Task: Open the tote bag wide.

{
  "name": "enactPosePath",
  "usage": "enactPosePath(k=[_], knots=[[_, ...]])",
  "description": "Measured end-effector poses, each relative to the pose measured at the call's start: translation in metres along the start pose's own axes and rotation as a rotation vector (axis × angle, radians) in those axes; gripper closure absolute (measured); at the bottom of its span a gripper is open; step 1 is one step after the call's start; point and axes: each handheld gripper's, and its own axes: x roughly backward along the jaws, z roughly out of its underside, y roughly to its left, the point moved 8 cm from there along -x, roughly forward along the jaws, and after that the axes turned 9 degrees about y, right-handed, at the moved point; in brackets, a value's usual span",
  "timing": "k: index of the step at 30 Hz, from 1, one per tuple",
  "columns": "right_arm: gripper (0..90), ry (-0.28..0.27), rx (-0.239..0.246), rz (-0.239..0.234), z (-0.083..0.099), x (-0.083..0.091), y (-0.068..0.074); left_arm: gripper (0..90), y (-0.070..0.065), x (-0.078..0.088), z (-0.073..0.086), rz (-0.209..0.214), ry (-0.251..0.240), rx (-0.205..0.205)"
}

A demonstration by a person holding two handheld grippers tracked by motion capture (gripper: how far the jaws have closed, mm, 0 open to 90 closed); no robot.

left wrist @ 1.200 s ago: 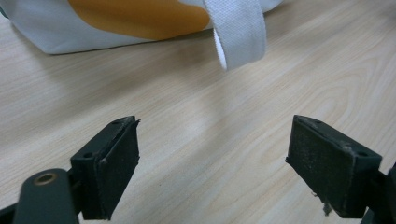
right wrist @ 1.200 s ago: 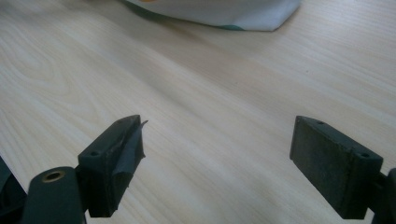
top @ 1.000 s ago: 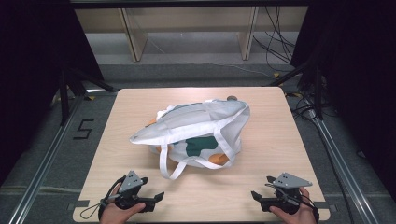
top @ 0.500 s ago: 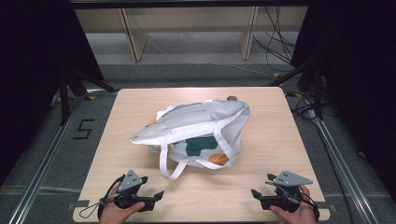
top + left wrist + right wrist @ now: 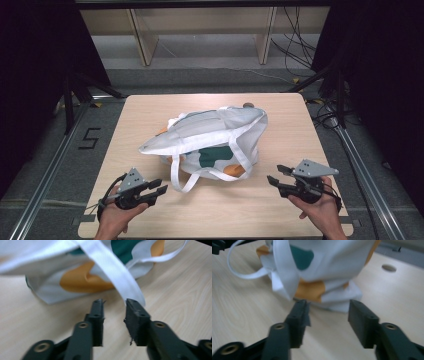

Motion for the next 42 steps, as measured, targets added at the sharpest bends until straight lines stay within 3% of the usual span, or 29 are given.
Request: enactPosePath(k=[1, 2, 3, 4, 5, 6, 7, 9, 11, 12, 15, 16, 17, 23, 25, 32, 37, 40, 42], knots=[[55.5, 0.0, 0.0, 0.0, 0.0, 0.0, 0.0, 76.7, 0.0, 0.0, 0.0, 0.0, 0.0, 0.0], [64.1, -0.041, 0.032, 0.004, -0.019, 0.003, -0.001, 80.2, 0.005, 0.001, -0.014, 0.008, -0.022, -0.001], [67.4, -0.045, 0.055, -0.007, -0.028, 0.005, -0.002, 83.0, 0.007, 0.0, -0.02, 0.015, -0.024, 0.011], [72.8, -0.057, 0.046, -0.012, -0.037, 0.007, -0.001, 86.0, 0.01, 0.001, -0.026, 0.011, -0.028, 0.0], [76.0, -0.073, 0.081, -0.009, -0.046, 0.007, -0.003, 88.0, 0.013, 0.001, -0.032, 0.008, -0.032, -0.009], [80.0, -0.071, 0.084, -0.006, -0.054, 0.008, -0.002, 89.1, 0.015, 0.001, -0.038, 0.003, -0.033, -0.016], [83.1, -0.084, 0.126, 0.005, -0.062, 0.009, -0.005, 89.3, 0.017, 0.001, -0.043, 0.004, -0.035, -0.017], [87.8, -0.088, 0.128, -0.002, -0.076, 0.01, -0.004, 89.4, 0.02, 0.001, -0.054, 0.02, -0.044, -0.003], [88.9, -0.079, 0.14, -0.011, -0.082, 0.011, -0.004, 89.4, 0.022, 0.001, -0.06, 0.015, -0.042, -0.005], [90.0, -0.086, 0.152, -0.012, -0.096, 0.01, -0.005, 89.4, 0.028, 0.002, -0.071, 0.014, -0.051, -0.017], [90.0, -0.105, 0.178, -0.008, -0.119, 0.009, -0.007, 89.4, 0.035, 0.003, -0.087, 0.003, -0.053, -0.012], [90.0, -0.104, 0.155, -0.008, -0.126, 0.009, -0.006, 89.4, 0.038, 0.002, -0.092, 0.004, -0.051, -0.013], [90.0, -0.113, 0.177, 0.002, -0.135, 0.007, -0.007, 89.4, 0.041, 0.001, -0.097, 0.009, -0.052, -0.006], [90.0, -0.065, 0.207, 0.022, -0.169, -0.01, -0.01, 89.3, 0.055, -0.015, -0.115, 0.008, -0.02, 0.017], [90.0, -0.032, 0.223, 0.028, -0.173, -0.02, -0.012, 89.3, 0.06, -0.022, -0.118, 0.001, -0.017, 0.026], [90.0, 0.093, 0.206, 0.049, -0.167, -0.054, -0.027, 89.3, 0.074, -0.047, -0.122, -0.01, 0.004, 0.063], [90.0, 0.192, 0.149, 0.092, -0.146, -0.073, -0.047, 89.3, 0.092, -0.075, -0.114, -0.034, 0.068, 0.089], [90.0, 0.24, 0.107, 0.077, -0.126, -0.086, -0.058, 89.3, 0.101, -0.084, -0.107, -0.036, 0.095, 0.122], [90.0, 0.246, 0.084, 0.075, -0.113, -0.098, -0.063, 89.3, 0.106, -0.087, -0.1, -0.041, 0.124, 0.122]])
